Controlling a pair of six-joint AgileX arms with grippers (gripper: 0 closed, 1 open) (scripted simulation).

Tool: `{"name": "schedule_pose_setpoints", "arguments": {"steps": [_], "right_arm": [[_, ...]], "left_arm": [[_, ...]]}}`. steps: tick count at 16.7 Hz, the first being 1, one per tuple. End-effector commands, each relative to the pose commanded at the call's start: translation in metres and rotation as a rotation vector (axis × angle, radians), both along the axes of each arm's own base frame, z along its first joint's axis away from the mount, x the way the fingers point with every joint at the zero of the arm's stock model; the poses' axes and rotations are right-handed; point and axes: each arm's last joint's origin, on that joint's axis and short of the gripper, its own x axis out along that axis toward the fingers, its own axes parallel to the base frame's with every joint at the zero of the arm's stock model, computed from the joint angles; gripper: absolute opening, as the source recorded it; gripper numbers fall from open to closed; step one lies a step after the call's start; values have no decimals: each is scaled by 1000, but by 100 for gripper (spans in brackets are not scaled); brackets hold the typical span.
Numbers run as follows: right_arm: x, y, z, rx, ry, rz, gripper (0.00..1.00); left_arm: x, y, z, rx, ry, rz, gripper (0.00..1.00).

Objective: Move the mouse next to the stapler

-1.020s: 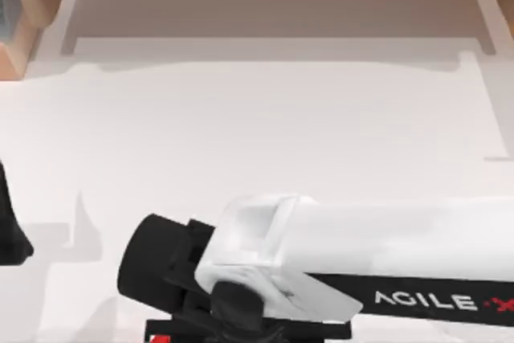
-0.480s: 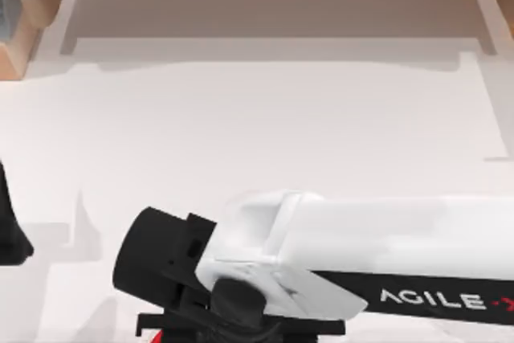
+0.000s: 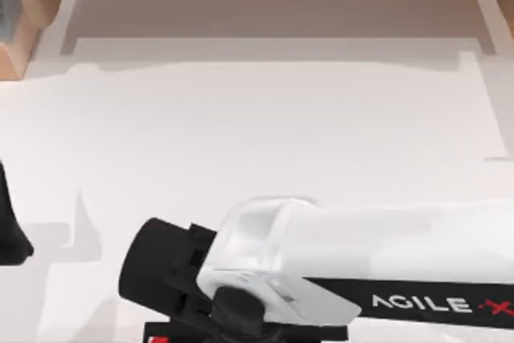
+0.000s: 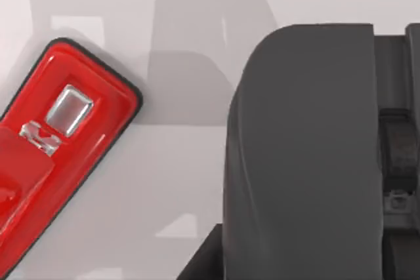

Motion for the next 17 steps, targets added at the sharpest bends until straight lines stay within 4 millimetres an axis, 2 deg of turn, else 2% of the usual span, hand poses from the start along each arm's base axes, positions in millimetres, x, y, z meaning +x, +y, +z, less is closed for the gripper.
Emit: {"name": "schedule_pose_setpoints", "arguments": {"steps": [3,7,17], "right_arm": [[-1,-2,-13,-38,16,0,0],[-1,-2,-13,-38,16,0,0],[-1,-2,-13,-38,16,0,75]], "left_arm": [[0,0,0,0,0,0,100],[0,0,0,0,0,0,100],[0,0,0,0,0,0,100]]}}
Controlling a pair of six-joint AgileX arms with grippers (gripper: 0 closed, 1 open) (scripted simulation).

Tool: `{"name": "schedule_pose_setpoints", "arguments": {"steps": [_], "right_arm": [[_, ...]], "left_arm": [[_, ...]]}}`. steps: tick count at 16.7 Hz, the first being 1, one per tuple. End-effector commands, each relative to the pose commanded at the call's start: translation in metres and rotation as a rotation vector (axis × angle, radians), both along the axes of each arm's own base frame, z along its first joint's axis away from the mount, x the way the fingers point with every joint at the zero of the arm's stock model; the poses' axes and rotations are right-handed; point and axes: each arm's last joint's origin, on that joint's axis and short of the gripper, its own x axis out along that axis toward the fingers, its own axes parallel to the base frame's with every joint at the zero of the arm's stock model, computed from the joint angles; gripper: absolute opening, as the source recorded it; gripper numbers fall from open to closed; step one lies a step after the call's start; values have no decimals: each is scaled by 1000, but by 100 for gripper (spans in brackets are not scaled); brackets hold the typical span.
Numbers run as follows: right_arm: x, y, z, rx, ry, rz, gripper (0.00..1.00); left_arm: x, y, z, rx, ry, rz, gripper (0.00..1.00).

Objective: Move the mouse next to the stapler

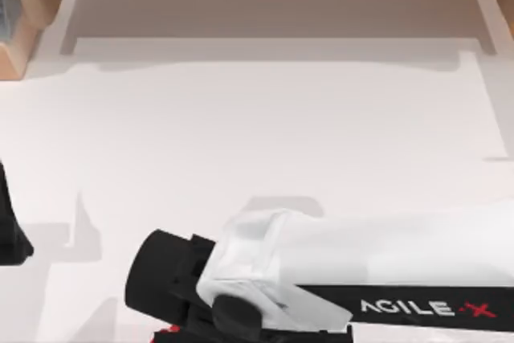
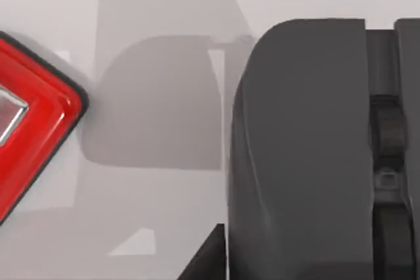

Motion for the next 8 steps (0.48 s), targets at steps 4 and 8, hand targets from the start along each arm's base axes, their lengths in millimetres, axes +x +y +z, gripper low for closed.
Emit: {"name": "schedule_pose_setpoints", "arguments": {"steps": [4,8], "right_arm": [[0,0,0,0,0,0,100],[0,0,0,0,0,0,100]], "left_arm": [[0,0,0,0,0,0,100],[0,0,0,0,0,0,100]]}}
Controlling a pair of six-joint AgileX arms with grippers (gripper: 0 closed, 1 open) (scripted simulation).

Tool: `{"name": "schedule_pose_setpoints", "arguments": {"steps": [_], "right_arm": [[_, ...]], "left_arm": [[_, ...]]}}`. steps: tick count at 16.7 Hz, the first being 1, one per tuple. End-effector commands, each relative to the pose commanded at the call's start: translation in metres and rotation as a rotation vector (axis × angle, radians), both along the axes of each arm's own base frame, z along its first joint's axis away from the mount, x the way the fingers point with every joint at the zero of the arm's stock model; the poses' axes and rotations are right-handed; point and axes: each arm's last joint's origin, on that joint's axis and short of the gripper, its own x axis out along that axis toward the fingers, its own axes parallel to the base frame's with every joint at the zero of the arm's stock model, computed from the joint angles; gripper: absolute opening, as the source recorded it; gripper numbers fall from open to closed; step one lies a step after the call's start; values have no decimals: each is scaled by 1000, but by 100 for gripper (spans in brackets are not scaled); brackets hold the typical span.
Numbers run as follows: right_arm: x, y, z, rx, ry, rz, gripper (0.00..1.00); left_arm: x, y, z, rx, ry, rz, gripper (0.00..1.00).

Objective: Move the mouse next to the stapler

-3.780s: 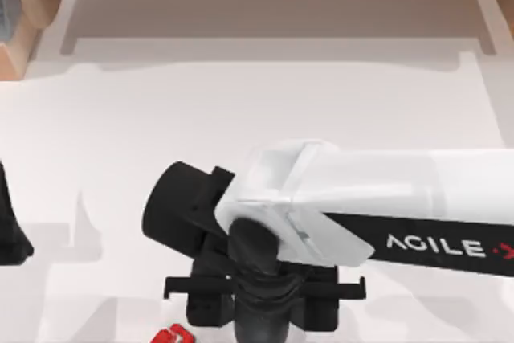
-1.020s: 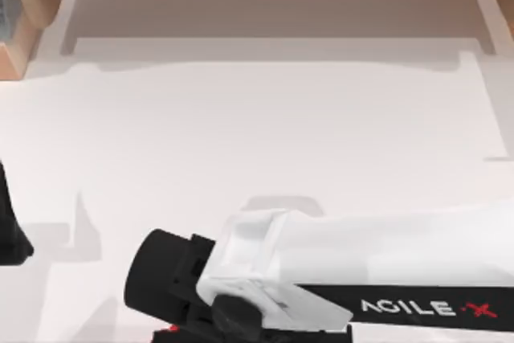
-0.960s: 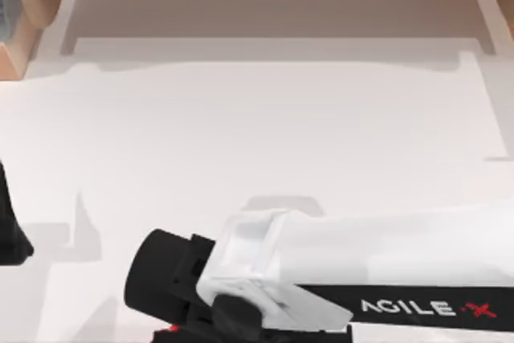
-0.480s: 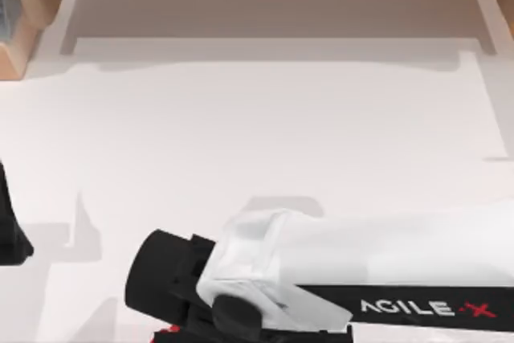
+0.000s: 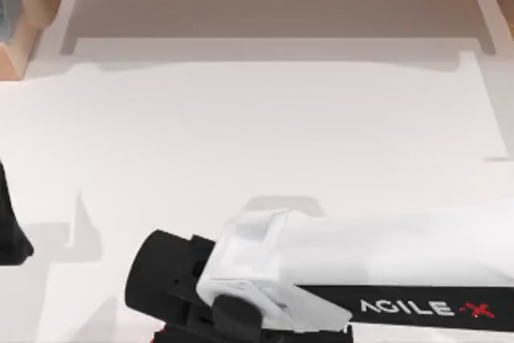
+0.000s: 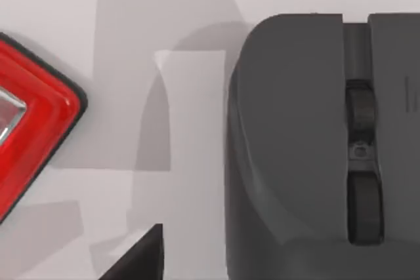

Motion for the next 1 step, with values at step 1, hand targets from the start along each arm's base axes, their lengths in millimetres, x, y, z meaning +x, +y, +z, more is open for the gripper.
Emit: {"name": "schedule_pose_setpoints", "arguments": {"steps": [1], "right_arm": [[0,0,0,0,0,0,100]], "left_arm": [[0,0,0,0,0,0,100]]}}
